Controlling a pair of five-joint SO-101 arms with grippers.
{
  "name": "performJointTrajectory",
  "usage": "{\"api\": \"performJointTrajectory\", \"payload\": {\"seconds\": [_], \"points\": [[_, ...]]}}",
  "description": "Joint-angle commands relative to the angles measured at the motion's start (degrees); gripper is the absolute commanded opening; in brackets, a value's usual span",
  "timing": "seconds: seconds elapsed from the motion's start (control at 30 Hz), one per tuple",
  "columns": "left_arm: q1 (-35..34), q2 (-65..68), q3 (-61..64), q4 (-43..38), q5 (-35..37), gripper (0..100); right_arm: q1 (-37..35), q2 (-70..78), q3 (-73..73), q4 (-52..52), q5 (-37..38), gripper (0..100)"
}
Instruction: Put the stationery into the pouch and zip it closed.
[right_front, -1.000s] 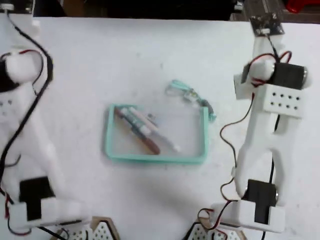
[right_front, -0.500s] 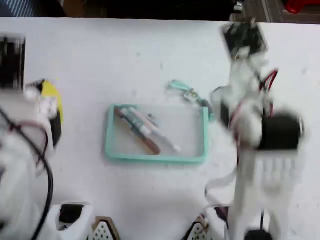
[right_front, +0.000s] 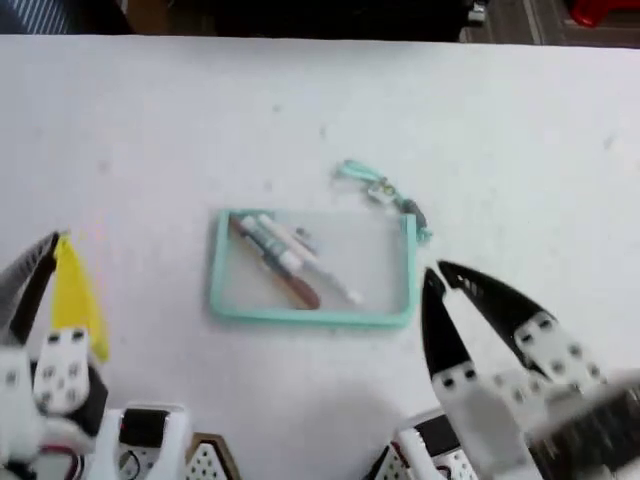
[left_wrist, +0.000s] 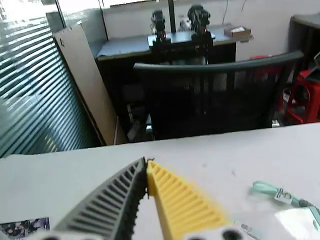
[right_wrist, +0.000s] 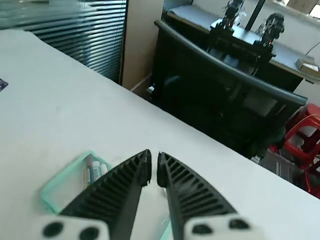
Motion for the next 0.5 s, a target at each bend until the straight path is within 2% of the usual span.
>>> {"api": "performJointTrajectory", "payload": {"seconds": [0.0, 0.1, 0.2, 0.33, 0.47], "points": [[0.7, -9.7, 8.3, -6.3, 0.5, 2, -0.6, -3.3, 0.1, 0.6, 0.0, 1.7], [0.7, -16.1, 14.4, -10.0, 0.0, 2, -0.6, -7.1, 0.2, 0.7, -4.0, 1.7], [0.7, -22.3, 20.5, -12.8, -4.7, 2, 0.3, -10.9, 2.4, 1.1, -5.3, 1.7], [0.7, -30.4, 30.1, -13.9, -9.8, 2, 5.4, -18.9, 12.3, 0.7, -5.2, 1.7], [0.7, -35.6, 39.6, -15.7, -10.9, 2, 8.8, -31.0, 24.3, -5.7, -5.1, 1.7]]}}
